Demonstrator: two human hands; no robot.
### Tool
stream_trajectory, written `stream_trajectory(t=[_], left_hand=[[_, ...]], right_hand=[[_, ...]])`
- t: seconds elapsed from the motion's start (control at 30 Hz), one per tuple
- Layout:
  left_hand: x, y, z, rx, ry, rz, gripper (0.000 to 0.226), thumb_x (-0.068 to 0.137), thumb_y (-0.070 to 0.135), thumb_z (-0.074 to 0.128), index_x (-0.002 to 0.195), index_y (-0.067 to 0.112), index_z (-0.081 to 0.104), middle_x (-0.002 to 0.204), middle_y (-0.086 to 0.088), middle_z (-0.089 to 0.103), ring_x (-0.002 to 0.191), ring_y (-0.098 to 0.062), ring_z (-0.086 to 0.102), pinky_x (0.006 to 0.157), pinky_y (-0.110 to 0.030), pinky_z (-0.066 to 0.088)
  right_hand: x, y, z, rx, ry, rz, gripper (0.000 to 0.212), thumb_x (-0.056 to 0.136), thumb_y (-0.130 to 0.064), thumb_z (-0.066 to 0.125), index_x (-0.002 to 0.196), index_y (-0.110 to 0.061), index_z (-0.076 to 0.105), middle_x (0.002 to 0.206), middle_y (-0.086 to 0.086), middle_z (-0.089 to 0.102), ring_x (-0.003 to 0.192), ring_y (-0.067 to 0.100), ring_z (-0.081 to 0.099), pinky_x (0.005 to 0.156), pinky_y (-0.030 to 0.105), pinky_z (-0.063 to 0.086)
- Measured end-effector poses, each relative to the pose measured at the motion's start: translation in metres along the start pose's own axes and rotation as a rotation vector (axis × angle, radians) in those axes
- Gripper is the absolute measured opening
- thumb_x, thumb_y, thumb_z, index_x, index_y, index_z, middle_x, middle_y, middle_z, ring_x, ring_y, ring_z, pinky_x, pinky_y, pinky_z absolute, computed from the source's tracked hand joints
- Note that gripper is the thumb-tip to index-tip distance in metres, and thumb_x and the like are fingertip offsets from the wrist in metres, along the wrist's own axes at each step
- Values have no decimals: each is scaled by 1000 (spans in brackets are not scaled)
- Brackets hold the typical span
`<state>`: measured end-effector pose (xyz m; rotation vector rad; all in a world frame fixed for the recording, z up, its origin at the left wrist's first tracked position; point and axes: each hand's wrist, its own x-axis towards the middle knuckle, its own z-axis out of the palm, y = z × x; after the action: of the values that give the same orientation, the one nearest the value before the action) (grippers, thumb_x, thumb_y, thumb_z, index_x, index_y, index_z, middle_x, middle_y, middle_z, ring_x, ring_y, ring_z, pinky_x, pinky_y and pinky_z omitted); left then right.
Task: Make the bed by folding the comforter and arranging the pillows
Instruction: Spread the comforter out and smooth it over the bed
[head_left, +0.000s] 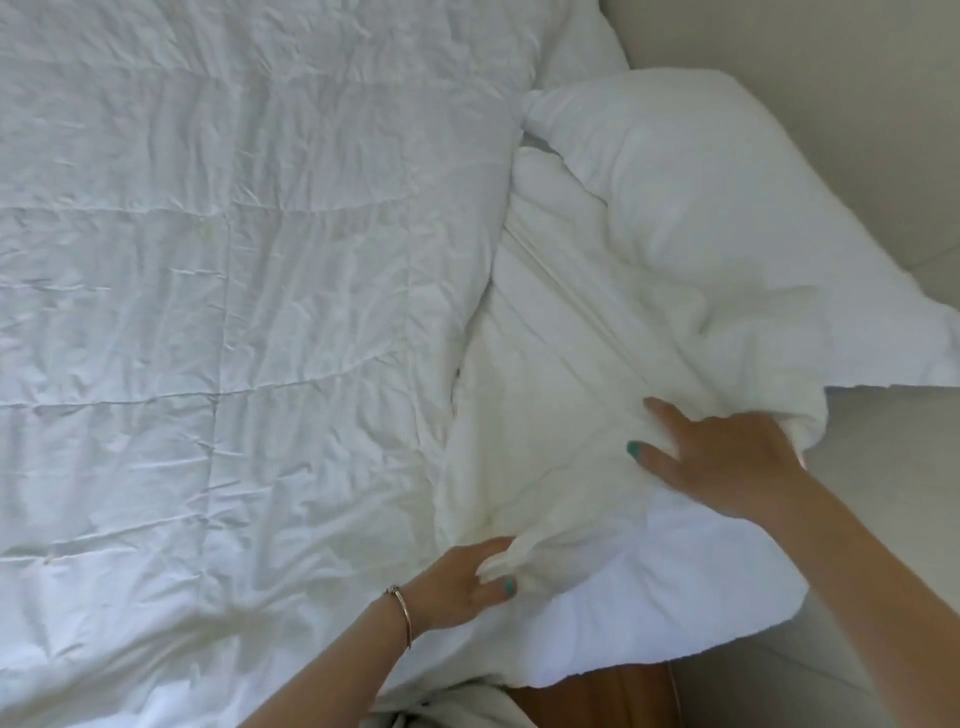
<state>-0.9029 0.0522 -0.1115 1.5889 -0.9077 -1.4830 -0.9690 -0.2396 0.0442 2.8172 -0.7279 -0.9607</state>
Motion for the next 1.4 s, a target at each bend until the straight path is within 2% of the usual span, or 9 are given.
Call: stream_trajectory(t=[0.17, 0.3, 0.43, 0.5, 0.67, 0.87, 1.13, 1.27, 1.4], left_hand=[[-8, -19, 42, 136, -202, -151, 58, 95, 63, 35, 149, 41, 28, 153, 18, 32, 139, -5, 30, 115, -23, 23], [7, -28, 41, 256, -296, -420, 77, 92, 71, 25, 154, 34, 0, 162, 4, 5, 148, -18, 12, 121, -36, 9], [45, -1, 20, 262, 28, -358, 54, 100, 44, 41, 147, 19, 35, 148, -7, 38, 133, -22, 41, 106, -24, 30], [67, 26, 5, 247, 197, -279, 43, 100, 35, 46, 139, 17, 48, 138, -4, 49, 123, -19, 50, 102, -23, 35], [119, 111, -28, 90, 480, -111, 34, 97, 33, 50, 130, 23, 55, 112, 1, 59, 105, -20, 59, 91, -31, 47], [188, 214, -85, -55, 796, 27, 49, 90, 48, 59, 134, 25, 53, 132, -6, 51, 115, -17, 54, 89, -24, 42], [255, 247, -115, 290, 702, -550, 76, 93, 22, 49, 153, 23, 2, 151, -15, 12, 135, -40, 23, 111, -44, 29], [248, 218, -137, 51, 821, -446, 62, 95, 5, 42, 151, 6, 14, 153, -15, 24, 139, -32, 30, 116, -35, 24], [224, 244, -146, -445, 988, 99, 69, 85, -5, 36, 144, 31, 40, 150, -2, 39, 131, -23, 44, 107, -44, 42]], right_hand=[[-85, 2, 97, 16, -54, 152, 73, 88, -71, 8, 152, -38, -2, 60, -8, 59, 57, 8, 55, 62, 27, 48], [-68, -17, 127, -1, -173, 133, 77, 94, -65, 29, 155, -32, -6, 119, -3, 61, 101, 21, 60, 85, 34, 49], [-27, -16, 91, 25, 556, 36, 68, 83, -52, 61, 143, -26, 43, 130, 6, 55, 116, 31, 52, 95, 43, 42], [-3, -7, 60, 71, 751, 128, 86, 74, -61, 61, 147, -25, 34, 138, 14, 45, 126, 36, 43, 104, 49, 28], [44, -2, 24, 504, 264, 262, 97, 91, -35, 62, 154, -23, -11, 119, 15, 54, 91, 28, 59, 81, 38, 48], [21, 20, -4, 626, 346, 7, 43, 98, -19, 45, 141, -22, 48, 125, 5, 60, 117, 28, 56, 96, 36, 46], [6, 30, 1, 645, 566, 15, 19, 98, -25, 49, 107, -18, 65, 87, -7, 46, 77, 20, 57, 67, 30, 47], [26, 29, 12, 855, 524, 25, 16, 100, -19, 48, 110, -18, 60, 101, -2, 55, 86, 20, 59, 79, 30, 49], [26, 38, 14, 1126, 785, -10, 22, 93, -17, 43, 101, -33, 56, 73, -13, 60, 65, 1, 56, 63, 16, 46]])
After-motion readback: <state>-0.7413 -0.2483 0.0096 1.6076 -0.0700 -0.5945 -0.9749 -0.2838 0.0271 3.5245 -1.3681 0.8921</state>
